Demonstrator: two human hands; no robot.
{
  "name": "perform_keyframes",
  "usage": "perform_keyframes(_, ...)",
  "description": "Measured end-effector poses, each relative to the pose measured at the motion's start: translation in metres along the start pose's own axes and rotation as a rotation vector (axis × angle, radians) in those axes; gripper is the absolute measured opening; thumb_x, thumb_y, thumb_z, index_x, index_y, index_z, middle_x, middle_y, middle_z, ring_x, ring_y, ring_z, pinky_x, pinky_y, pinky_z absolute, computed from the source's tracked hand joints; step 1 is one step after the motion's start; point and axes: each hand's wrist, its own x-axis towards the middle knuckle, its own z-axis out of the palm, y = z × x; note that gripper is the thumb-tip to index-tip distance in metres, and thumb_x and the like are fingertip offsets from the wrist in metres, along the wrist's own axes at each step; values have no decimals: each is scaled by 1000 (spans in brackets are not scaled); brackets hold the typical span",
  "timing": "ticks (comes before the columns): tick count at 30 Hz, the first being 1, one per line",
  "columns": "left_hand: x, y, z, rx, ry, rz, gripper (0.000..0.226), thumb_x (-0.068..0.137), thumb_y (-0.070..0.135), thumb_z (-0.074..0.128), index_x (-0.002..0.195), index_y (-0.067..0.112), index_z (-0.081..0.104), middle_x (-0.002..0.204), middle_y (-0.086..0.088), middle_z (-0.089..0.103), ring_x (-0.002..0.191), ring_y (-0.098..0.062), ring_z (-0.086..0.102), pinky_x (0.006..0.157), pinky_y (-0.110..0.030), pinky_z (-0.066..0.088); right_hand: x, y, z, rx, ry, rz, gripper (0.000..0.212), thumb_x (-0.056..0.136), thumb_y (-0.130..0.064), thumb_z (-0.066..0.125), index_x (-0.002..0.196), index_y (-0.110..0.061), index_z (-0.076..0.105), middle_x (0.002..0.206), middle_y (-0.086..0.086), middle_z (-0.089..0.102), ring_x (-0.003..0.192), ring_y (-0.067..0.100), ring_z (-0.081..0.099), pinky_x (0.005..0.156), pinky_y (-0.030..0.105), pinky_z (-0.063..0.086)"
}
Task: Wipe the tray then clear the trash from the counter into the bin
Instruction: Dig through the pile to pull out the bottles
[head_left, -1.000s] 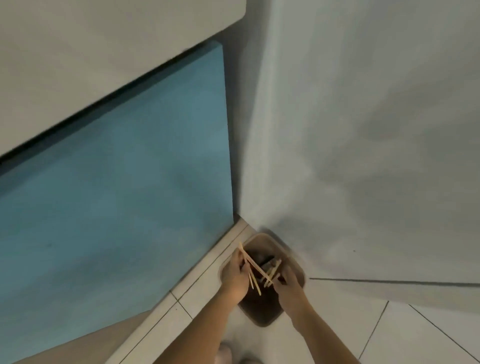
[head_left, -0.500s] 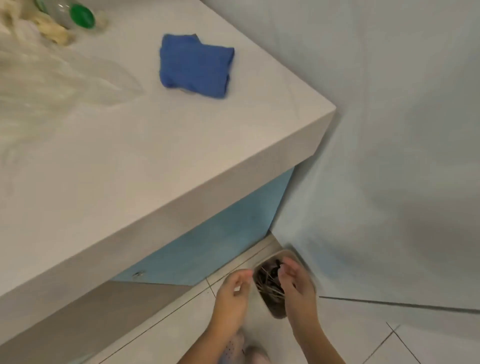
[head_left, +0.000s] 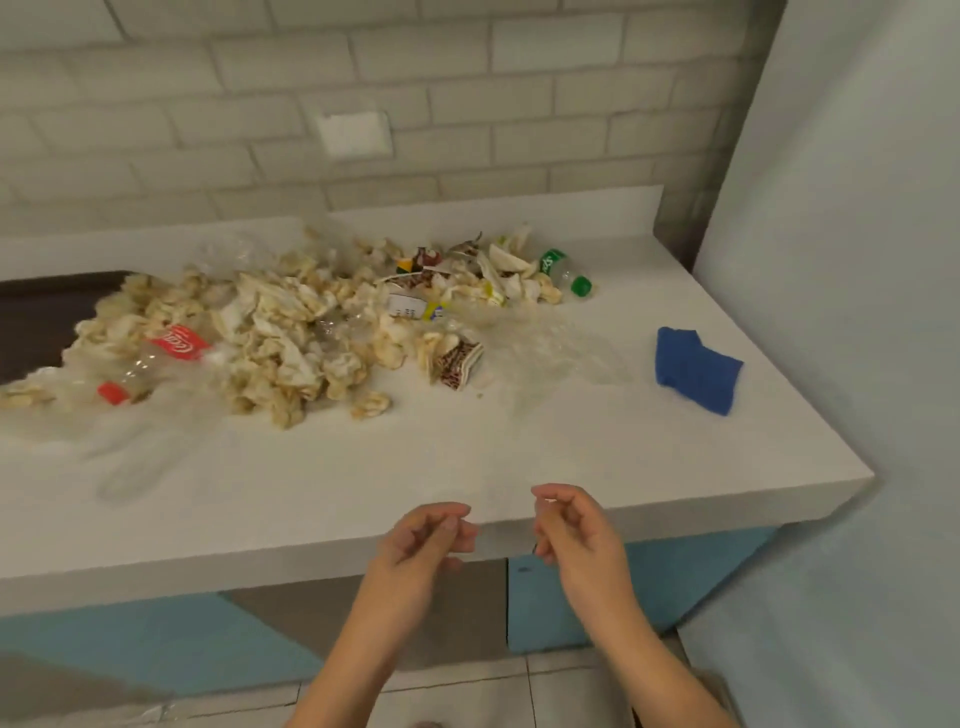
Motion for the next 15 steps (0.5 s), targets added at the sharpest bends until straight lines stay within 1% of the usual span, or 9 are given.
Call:
perform_keyframes(2,4,12,-37,-31,84,5,19,95,7,50,97,12,68,85,-6,73,82,-17,67,74,-28,53,17,-8,29,-109,-31,-48,17,91,-10,58,95,-25,65,75,-3,60,66,13,56,64,22,48)
perform_keyframes(5,19,24,-89,-60,186,11,18,96,9,50,97,12,68,88,-9,72,84,-22,66,76,-33,53,58,-18,57,-362,60,-231,24,85,-15,66,102,-32,62,97,-6,56,87,10,54,76,22,46)
perform_keyframes(6,27,28,-104,-61,207,7,18,96,9,50,98,12,68,90,-10,72,86,-23,66,77,-34,52,78,-21,60,-500,102,-305,34,83,-20,70,113,-30,59,109,-4,52,98,10,51,85,24,44)
perform_keyframes(7,35,31,-118,-57,217,4,18,96,9,50,98,12,68,92,-11,71,87,-24,66,78,-35,52,102,-24,61,-667,140,-345,53,79,-28,74,127,-26,52,123,1,46,113,14,46,95,28,41)
perform_keyframes(8,45,35,-131,-47,214,2,18,96,8,50,99,12,68,92,-11,71,87,-24,66,78,-36,52,127,-28,59,-843,169,-320,78,74,-39,77,140,-23,39,138,9,36,128,21,36,106,37,34)
perform_keyframes(9,56,39,-143,-33,202,5,18,95,8,50,99,12,68,93,-11,71,88,-25,66,79,-37,52,152,-31,56,-1005,179,-224,101,68,-51,77,148,-23,22,151,14,19,140,28,19,112,46,23)
perform_keyframes(11,80,49,-162,-4,166,13,19,95,9,51,99,14,69,92,-9,72,87,-25,67,79,-37,51,193,-36,46,-1242,122,9,132,55,-67,76,150,-28,-8,156,13,-15,144,31,-11,113,56,4)
perform_keyframes(13,103,61,-177,18,126,27,18,95,11,53,97,16,69,91,-8,72,86,-24,66,79,-38,50,219,-35,36,-1339,6,162,138,51,-70,76,147,-32,-17,155,9,-24,143,33,-17,111,60,2)
perform_keyframes(15,125,73,-190,36,83,41,16,94,12,53,96,15,69,90,-7,72,84,-22,66,77,-36,50,229,-31,30,-1354,-88,252,124,59,-70,72,149,-35,-5,158,5,-8,145,31,-4,111,57,11)
